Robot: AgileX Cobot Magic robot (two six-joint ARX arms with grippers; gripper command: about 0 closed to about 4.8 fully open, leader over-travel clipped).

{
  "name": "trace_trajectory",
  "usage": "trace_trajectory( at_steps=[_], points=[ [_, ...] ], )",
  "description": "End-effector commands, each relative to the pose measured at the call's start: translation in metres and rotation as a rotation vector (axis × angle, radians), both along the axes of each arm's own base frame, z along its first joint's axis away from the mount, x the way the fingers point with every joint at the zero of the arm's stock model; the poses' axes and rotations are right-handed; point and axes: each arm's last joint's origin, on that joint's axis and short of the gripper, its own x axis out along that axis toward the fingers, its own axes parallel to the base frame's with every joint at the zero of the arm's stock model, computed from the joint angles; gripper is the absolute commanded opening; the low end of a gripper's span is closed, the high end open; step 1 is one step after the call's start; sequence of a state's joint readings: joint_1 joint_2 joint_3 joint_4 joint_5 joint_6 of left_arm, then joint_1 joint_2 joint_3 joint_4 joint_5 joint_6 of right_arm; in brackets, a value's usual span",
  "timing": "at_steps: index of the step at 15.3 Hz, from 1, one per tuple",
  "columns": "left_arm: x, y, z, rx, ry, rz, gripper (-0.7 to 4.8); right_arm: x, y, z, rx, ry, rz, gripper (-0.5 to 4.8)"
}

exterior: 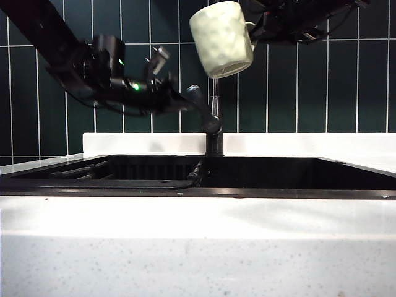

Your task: Pick up the mug next to the sink, go to the faucet to get some water, pour the water into the sink, and finally put the mug back to its place.

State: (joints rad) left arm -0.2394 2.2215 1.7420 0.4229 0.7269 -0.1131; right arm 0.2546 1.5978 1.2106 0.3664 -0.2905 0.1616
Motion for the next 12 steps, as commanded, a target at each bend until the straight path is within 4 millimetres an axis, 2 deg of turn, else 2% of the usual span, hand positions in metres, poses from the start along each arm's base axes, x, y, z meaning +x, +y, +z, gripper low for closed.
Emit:
trace_trajectory(
  at_steps=[1,2,4,7,9,12],
  points=[
    [-0.017,0.012,0.057,-0.012,-0.089,0.029,-0.03,-0.006,-0.018,0.026,0.039,-0.11,-0.041,-0.01],
    [-0.029,0.016,0.077,0.002,-0.08,0.019,-0.03,-0.008,-0.029,0.03,0.033,-0.102,-0.067,-0.01],
    [-0.048,0.02,0.101,0.06,-0.093,0.015,-0.03,-0.011,-0.045,0.032,-0.025,-0.095,-0.075,-0.01],
    [-0.082,0.025,0.123,0.112,-0.056,0.008,-0.03,-0.021,-0.059,0.033,-0.15,-0.053,-0.105,-0.01],
    [-0.112,0.032,0.122,0.127,-0.049,0.023,-0.03,-0.027,-0.06,0.032,-0.252,-0.041,-0.094,-0.01],
    [-0.194,0.052,0.087,0.129,0.003,0.055,-0.03,-0.031,-0.059,0.028,-0.354,-0.028,-0.073,-0.01]
  ],
)
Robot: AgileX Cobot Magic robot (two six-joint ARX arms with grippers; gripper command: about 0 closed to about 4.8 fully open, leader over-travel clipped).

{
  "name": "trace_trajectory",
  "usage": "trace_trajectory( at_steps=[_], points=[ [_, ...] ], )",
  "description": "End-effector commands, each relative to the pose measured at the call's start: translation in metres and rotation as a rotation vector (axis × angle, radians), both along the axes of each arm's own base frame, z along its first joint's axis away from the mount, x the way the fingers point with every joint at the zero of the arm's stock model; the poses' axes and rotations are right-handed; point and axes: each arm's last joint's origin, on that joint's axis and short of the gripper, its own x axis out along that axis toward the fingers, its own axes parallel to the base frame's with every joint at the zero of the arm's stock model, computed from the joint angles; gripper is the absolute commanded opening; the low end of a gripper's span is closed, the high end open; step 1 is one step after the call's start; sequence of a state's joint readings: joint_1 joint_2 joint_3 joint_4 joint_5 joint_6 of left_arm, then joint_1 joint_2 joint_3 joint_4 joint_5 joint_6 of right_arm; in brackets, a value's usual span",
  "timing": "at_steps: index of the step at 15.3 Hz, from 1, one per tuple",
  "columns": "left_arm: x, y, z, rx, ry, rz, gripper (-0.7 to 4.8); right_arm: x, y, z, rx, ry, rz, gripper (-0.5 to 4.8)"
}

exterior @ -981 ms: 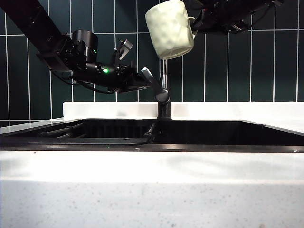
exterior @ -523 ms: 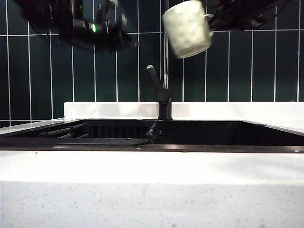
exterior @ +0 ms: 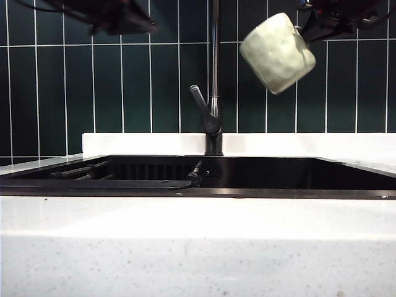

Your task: Pick up the mug next to the sink, go to the faucet to get some water, pour the water into the sink, and finally put the mug back to its place.

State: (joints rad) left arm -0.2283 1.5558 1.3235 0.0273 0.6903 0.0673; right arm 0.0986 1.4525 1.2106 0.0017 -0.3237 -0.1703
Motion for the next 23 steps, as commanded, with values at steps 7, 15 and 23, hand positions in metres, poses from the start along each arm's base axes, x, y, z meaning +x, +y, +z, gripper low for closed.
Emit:
trace_trajectory(
  at_steps=[7,15,23],
  points=[
    [-0.193,0.045,-0.095,-0.174,0.035,0.223,-0.03,-0.007,0.023,0.005,-0.588,-0.21,0.043,-0.01],
    [-0.241,0.06,-0.141,-0.33,0.022,0.274,-0.03,-0.013,0.084,-0.012,-1.227,-0.308,0.115,0.05],
    [-0.243,0.061,-0.145,-0.342,0.019,0.302,-0.03,-0.026,0.112,0.002,-1.435,-0.363,-0.012,0.13]
  ],
)
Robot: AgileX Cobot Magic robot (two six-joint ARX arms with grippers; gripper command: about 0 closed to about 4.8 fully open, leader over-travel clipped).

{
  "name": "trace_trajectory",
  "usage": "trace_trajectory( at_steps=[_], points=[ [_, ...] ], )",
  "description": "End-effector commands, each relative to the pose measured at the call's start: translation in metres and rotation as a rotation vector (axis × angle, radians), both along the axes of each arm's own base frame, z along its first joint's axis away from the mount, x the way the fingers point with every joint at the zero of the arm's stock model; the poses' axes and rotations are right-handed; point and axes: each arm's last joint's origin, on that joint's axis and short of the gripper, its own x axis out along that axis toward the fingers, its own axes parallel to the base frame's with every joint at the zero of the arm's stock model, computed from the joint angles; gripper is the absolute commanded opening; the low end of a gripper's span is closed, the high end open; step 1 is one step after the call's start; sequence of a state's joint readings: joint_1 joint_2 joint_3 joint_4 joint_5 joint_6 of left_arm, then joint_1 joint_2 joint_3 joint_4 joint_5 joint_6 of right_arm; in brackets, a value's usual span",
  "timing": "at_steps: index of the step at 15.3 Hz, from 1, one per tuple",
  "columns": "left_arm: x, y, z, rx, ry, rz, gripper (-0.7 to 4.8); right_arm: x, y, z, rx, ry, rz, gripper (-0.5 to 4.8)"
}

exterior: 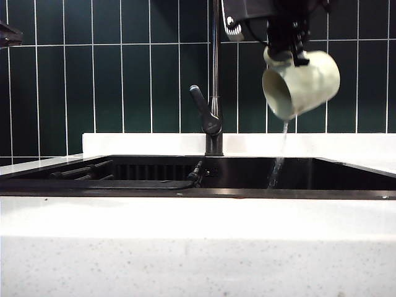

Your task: Pick up the mug next to the sink, go to the faucet to get some water, pour the water into the sink, and finally put the mug back to its place.

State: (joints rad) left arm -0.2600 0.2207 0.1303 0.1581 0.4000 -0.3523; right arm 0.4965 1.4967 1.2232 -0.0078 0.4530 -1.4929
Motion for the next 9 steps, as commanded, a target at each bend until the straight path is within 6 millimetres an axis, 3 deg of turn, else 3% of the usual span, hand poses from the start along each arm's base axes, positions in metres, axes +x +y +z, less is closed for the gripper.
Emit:
trace_trajectory(
  at_steps=[1,5,7,9],
  points=[
    [0.0009,0.0012,0.001,-0.002,-0.01,0.05,-0.03,-0.0033,0.0035,0.0112,0.0,-0.059,0.006,0.13],
    [0.0013,0.0019,0.001,-0.004,-0.009,0.077,-0.03,-0.0035,0.0034,0.0116,0.062,-0.059,-0.009,0.13],
    [0.0016,0.0023,0.0011,-0.003,-0.011,0.095,-0.03,-0.0035,0.0028,0.0121,0.236,-0.055,-0.05,0.12],
    [0.0019,0.0025,0.001,0.136,-0.106,0.113,-0.03,-0.0048,-0.0003,0.0153,0.446,-0.058,-0.099,0.12]
  ],
)
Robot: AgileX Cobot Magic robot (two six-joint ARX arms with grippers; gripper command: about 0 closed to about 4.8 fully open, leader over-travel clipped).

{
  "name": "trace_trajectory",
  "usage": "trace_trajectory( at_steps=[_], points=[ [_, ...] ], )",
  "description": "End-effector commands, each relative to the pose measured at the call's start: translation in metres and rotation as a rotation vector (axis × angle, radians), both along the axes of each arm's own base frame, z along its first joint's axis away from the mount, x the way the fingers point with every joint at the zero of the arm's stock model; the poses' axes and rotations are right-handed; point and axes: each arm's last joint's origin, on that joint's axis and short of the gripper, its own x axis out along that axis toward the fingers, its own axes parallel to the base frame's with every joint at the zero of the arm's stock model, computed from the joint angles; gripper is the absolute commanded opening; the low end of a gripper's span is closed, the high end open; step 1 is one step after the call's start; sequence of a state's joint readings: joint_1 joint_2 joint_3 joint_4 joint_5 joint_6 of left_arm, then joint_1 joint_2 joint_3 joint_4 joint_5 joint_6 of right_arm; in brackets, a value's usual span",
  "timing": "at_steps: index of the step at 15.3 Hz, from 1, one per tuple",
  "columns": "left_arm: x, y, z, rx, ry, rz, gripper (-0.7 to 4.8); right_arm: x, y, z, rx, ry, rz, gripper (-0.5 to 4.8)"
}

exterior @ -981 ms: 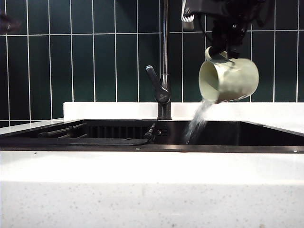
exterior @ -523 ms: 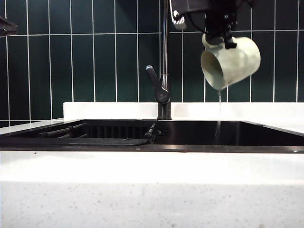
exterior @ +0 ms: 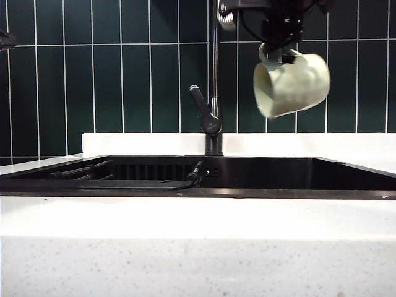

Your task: Pick up the mug next to the sink, go to the faucet to get some water, pour the water into the sink, and finally put the mug back to its place.

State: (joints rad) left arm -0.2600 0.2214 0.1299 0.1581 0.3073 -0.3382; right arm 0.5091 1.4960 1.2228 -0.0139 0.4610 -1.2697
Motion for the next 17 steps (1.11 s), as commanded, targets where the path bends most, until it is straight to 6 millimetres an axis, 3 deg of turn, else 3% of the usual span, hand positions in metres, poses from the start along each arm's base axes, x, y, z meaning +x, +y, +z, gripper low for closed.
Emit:
trace_trajectory(
  at_steps=[1,4,7,9,13,17],
  points=[
    [0.0,0.0,0.001,0.171,-0.114,0.025,-0.03,-0.003,-0.006,0.017,0.292,-0.07,-0.072,0.12],
    [0.002,0.003,0.001,0.24,-0.141,0.128,-0.03,-0.001,-0.022,0.023,0.49,-0.091,-0.154,0.12],
    [0.002,0.003,-0.002,0.271,-0.124,0.145,-0.03,-0.004,-0.067,0.04,0.832,-0.141,-0.255,0.12],
    [0.002,0.004,-0.002,0.302,-0.136,0.168,-0.03,-0.01,-0.096,0.044,0.97,-0.182,-0.296,0.12],
    [0.003,0.005,-0.003,0.327,-0.133,0.215,-0.03,-0.025,-0.134,0.021,1.076,-0.23,-0.348,0.12],
    [0.003,0.005,-0.003,0.327,-0.133,0.214,-0.03,-0.035,-0.161,-0.022,1.232,-0.288,-0.4,0.12]
  ],
)
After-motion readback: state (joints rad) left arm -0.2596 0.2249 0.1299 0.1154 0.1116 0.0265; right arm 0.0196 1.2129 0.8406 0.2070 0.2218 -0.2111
